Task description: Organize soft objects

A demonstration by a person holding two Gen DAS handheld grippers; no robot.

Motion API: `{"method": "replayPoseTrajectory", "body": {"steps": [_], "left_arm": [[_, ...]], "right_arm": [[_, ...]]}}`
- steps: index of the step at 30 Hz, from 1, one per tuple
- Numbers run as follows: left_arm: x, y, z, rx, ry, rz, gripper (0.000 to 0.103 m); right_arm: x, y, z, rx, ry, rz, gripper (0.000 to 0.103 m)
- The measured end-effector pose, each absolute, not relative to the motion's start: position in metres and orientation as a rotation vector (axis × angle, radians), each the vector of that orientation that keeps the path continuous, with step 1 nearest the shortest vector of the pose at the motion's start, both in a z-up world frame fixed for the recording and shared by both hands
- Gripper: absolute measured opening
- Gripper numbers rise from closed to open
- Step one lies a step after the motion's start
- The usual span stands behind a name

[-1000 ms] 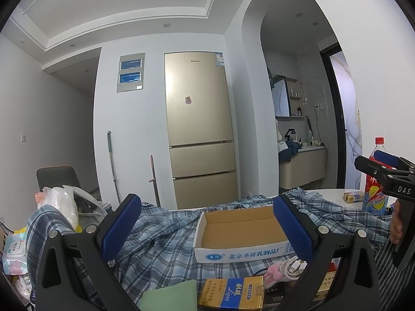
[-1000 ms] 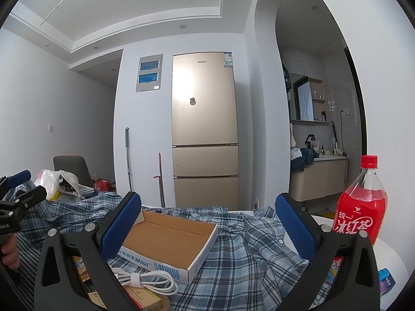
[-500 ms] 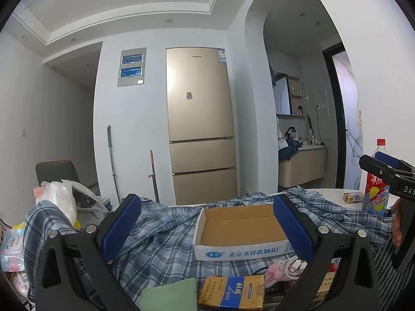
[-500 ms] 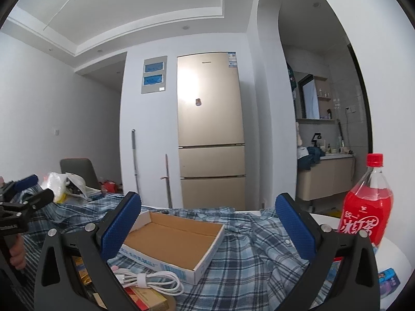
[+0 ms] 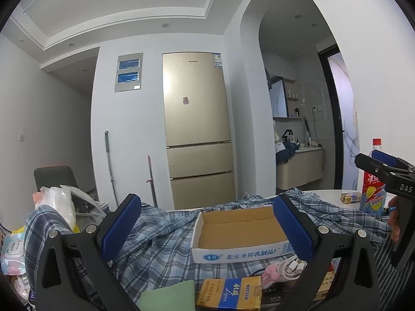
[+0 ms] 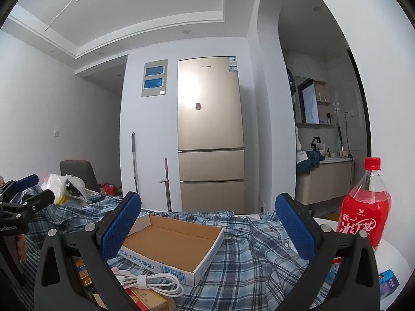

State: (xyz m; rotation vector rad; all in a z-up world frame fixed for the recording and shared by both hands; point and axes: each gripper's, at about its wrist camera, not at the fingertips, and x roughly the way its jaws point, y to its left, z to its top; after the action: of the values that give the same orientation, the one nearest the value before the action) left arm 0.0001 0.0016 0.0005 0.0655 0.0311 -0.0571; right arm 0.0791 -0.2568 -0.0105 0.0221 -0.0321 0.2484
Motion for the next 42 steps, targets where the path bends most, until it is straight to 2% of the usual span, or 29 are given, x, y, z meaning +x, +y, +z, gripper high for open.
{"method": "replayPoseTrajectory", "body": {"steps": [17,28,34,42], "left_arm": [[-0.015,-0.011,0.001,0.117,-0.024,-0.063,0.103],[0.000,0.001,0.016,0.076,0.061,-0.107,0.103],[-0.010,0.001,0.040,0.093,0.096,-0.129,0.103],[-0.019,-0.001,0.044,0.063,0.229,-0.112,0.103]], "right_arm": [[0.083,-0.244,-0.010,-0.038,-0.015,0.194,0.103],[0.075,-0.247,-0.006,-0.044,-0.045,0.113,0.103],[0.058,-0.243,0.021,-0.059,-0.043,0.193,0.103],[0.046,-0.221,0.033,-0.042,0.108,0.134,0.103]]}}
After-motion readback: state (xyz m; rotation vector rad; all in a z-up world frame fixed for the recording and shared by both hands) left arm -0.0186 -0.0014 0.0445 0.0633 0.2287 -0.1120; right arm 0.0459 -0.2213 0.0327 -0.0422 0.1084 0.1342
